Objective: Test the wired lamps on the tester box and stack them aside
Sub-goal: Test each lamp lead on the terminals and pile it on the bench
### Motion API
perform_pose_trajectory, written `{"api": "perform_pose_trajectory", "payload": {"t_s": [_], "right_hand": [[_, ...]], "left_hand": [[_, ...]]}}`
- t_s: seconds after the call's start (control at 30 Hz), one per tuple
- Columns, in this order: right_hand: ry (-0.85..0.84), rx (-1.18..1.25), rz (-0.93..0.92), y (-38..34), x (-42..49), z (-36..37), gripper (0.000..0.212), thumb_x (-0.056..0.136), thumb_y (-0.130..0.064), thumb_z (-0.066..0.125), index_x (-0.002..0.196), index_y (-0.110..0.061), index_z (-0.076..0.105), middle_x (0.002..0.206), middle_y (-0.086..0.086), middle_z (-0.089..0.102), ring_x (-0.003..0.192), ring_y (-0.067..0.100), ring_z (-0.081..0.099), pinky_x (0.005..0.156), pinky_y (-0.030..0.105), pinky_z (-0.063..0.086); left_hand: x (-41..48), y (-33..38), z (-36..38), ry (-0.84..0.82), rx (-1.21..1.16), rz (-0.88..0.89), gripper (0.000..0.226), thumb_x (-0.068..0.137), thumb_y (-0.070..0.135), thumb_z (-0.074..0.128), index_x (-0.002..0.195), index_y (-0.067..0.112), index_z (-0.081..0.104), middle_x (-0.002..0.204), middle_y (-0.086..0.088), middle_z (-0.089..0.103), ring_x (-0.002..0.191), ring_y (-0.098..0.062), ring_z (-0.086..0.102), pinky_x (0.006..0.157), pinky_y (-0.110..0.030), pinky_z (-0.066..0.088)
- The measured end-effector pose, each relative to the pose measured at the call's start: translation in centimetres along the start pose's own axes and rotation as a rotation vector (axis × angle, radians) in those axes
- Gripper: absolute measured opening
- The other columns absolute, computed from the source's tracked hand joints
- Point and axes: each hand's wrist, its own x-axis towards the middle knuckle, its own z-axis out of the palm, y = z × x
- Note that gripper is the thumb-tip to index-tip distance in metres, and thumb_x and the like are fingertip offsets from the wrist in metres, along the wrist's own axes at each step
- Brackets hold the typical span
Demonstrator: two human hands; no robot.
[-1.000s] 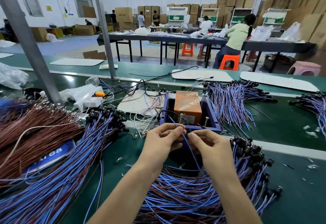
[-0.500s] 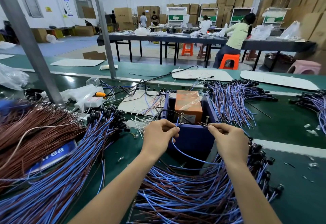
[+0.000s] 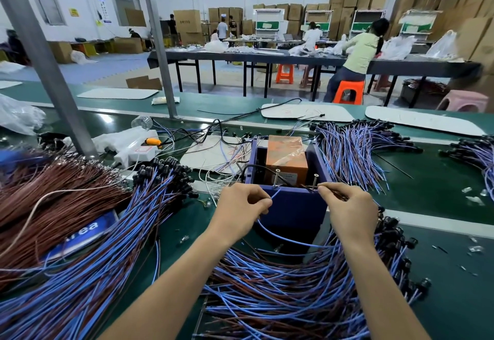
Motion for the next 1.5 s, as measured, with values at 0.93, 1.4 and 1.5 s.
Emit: {"api": "perform_pose_trajectory", "payload": {"t_s": [0.93,1.4,1.5], "right_hand": [[0.004,0.197,0.006,0.13,0.22,0.48,0.005,0.086,-0.017,0.069,0.083,-0.019,0.07,0.09,0.008,0.068,0.082,0.02,0.061,0.074,0.031,0.047],[0.107,0.291,0.03,0.5,-0.02,0.74,0.012,0.09,-0.014,0.064,0.079,-0.021,0.064,0.073,-0.005,0.065,0.049,0.004,0.058,0.05,0.01,0.043],[0.051,0.313,0.023,0.59,-0.06,0.66,0.012,0.089,-0.013,0.064,0.079,-0.02,0.065,0.076,-0.001,0.066,0.056,0.013,0.06,0.055,0.019,0.044]], "left_hand": [[0.72,-0.24,0.4,0.178,0.109,0.007,0.012,0.083,0.017,0.066,0.072,0.019,0.07,0.061,0.01,0.063,0.053,0.002,0.052,0.059,-0.008,0.039],[0.9,0.33,0.19,0.163,0.085,0.014,0.012,0.085,0.022,0.068,0.075,0.016,0.072,0.064,0.007,0.065,0.057,-0.002,0.056,0.058,-0.009,0.04],[0.72,0.13,0.31,0.163,0.088,0.016,0.012,0.085,0.021,0.069,0.076,0.015,0.072,0.065,0.004,0.067,0.063,-0.008,0.061,0.061,-0.011,0.041]]}}
